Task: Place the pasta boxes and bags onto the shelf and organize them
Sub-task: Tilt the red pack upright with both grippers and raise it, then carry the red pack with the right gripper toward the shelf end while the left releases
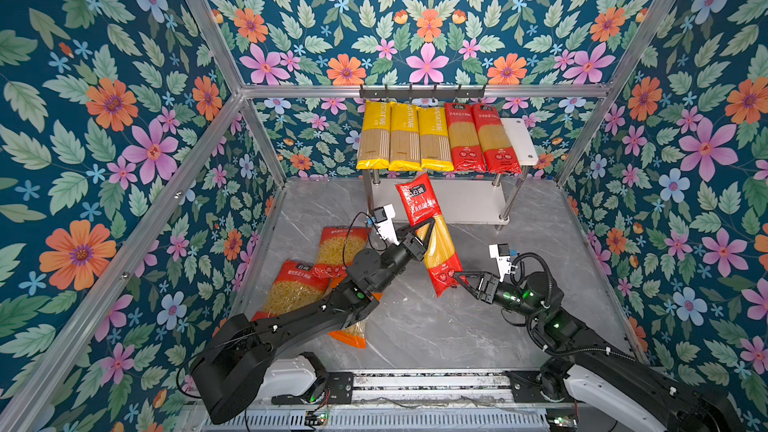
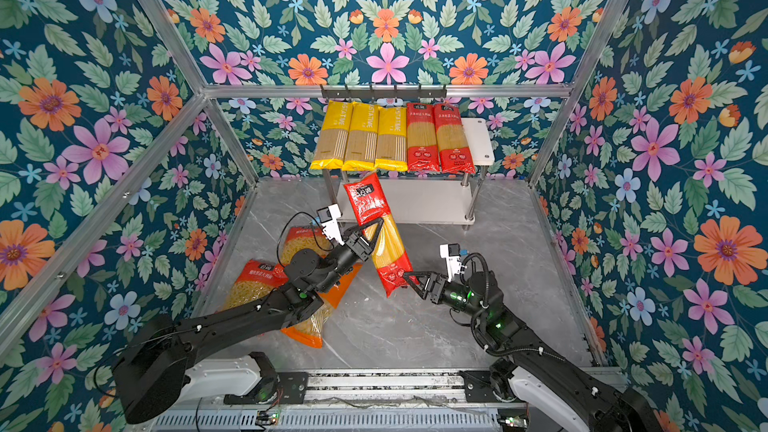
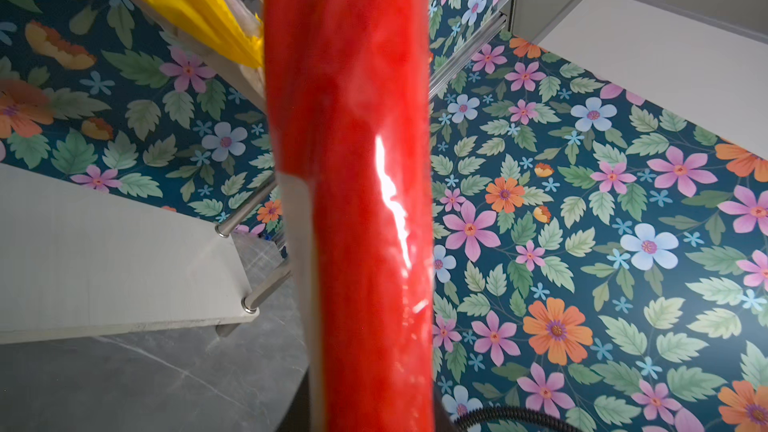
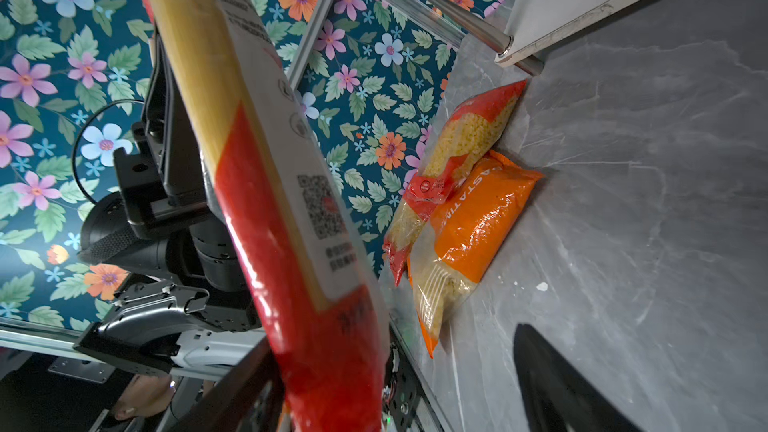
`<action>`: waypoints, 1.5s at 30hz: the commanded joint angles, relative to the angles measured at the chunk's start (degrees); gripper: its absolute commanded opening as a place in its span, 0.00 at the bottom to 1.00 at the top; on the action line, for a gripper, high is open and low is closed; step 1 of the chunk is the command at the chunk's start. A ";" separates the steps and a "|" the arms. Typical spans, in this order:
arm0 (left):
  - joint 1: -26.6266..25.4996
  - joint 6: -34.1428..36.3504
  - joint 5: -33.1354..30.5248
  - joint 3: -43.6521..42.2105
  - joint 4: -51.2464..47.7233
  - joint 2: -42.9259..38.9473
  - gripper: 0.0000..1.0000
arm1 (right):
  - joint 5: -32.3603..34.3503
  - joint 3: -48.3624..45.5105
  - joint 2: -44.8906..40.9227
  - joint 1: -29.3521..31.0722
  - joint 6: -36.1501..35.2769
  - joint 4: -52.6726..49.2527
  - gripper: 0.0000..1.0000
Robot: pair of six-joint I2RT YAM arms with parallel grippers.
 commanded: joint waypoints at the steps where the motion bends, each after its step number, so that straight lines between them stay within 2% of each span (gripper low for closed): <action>1: -0.10 -1.08 -3.15 1.67 10.12 1.89 0.02 | 3.09 -0.27 1.21 1.31 5.10 12.33 0.84; 6: -1.85 -3.74 -4.07 4.93 14.66 5.94 0.02 | 7.42 1.84 8.32 4.50 4.87 21.51 0.82; 9: -2.19 -5.08 -3.99 6.82 16.74 6.96 0.02 | 8.35 3.10 13.42 5.18 5.75 30.64 0.74; 12: -2.30 -6.60 -4.00 7.88 16.03 7.19 0.03 | 13.18 2.46 15.35 5.72 6.12 37.75 0.67; 16: -2.30 -7.57 -4.32 7.33 15.79 6.98 0.05 | 15.46 3.08 15.37 5.72 4.79 39.05 0.59; 22: -2.21 -6.03 -6.09 6.76 15.27 5.61 0.10 | 15.72 3.78 16.46 5.72 5.57 42.07 0.41; 25: -1.95 -5.66 -5.39 7.55 14.11 5.39 0.21 | 14.64 4.95 16.42 5.67 5.49 41.02 0.28; 27: -1.74 -5.52 -4.69 8.88 11.27 5.14 0.36 | 14.48 6.70 15.89 5.74 5.39 38.05 0.18; 30: -1.09 -4.35 -3.23 10.96 6.84 4.49 0.49 | 15.09 9.43 14.26 5.68 4.43 32.05 0.10; 34: -0.25 -2.33 -2.60 12.51 1.27 2.46 0.63 | 18.11 12.45 12.93 5.32 4.12 29.43 0.01; 39: 0.26 -1.31 -4.49 10.23 -3.66 -1.46 0.76 | 16.54 20.09 12.02 2.14 4.15 21.36 0.00; 45: 0.36 0.24 -4.29 6.91 -7.61 -5.51 0.78 | 12.69 32.48 12.29 -7.20 8.82 11.10 0.00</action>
